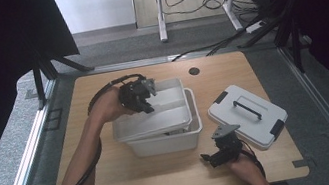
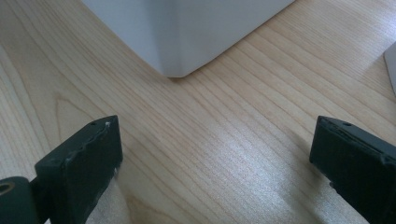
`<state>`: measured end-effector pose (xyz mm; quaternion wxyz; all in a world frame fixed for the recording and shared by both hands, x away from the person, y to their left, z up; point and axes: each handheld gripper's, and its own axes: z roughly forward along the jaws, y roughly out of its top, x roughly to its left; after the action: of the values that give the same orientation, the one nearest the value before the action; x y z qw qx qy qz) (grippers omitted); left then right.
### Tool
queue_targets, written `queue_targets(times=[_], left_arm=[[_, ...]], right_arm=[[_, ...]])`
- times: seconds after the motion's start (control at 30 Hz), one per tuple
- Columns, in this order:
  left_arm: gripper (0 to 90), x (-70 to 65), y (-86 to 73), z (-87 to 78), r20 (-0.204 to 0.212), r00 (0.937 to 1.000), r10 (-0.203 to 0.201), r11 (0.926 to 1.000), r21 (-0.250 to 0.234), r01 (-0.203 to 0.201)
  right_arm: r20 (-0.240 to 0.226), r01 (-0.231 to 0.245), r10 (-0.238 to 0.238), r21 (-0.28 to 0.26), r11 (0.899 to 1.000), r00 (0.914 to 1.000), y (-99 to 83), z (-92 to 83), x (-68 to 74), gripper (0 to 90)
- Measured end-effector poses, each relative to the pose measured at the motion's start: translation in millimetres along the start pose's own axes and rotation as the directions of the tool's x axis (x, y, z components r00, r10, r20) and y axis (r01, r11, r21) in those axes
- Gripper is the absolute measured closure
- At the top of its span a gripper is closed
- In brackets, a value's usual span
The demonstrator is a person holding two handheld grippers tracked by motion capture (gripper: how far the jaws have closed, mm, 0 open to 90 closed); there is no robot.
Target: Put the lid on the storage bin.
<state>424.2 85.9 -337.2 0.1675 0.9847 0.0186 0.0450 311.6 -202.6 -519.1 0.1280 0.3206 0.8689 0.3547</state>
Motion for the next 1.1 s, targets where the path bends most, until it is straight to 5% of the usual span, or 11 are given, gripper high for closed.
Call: queue_targets(times=[0.37,0.67,0.87,1.1], left_arm=[[88.7,0.1,14.5,25.7,-0.002,0.9997,0.025,0.9997,0.004,-0.025],[86.9,0.5,8.4,39.1,0.002,1.0000,-0.005,0.9996,-0.027,0.005],[68.1,-4.6,1.1,28.6,-0.044,0.9984,-0.035,0.9963,-0.080,0.032],[41.6,-11.8,-20.0,11.5,-0.093,0.9839,-0.153,0.9761,-0.170,0.136]], right_arm=[[0.000,0.003,-0.003,0.001,1.000,1.0000,-0.1,0.0,-0.1,1.9],[0.000,0.002,-0.002,0.000,1.000,1.0000,-0.1,0.0,0.0,1.9],[-0.002,0.000,0.000,0.000,1.000,1.0000,0.0,-0.1,-0.2,2.1],[-0.017,0.006,-0.006,0.008,1.000,0.9998,0.6,-4.4,-1.3,10.4]])
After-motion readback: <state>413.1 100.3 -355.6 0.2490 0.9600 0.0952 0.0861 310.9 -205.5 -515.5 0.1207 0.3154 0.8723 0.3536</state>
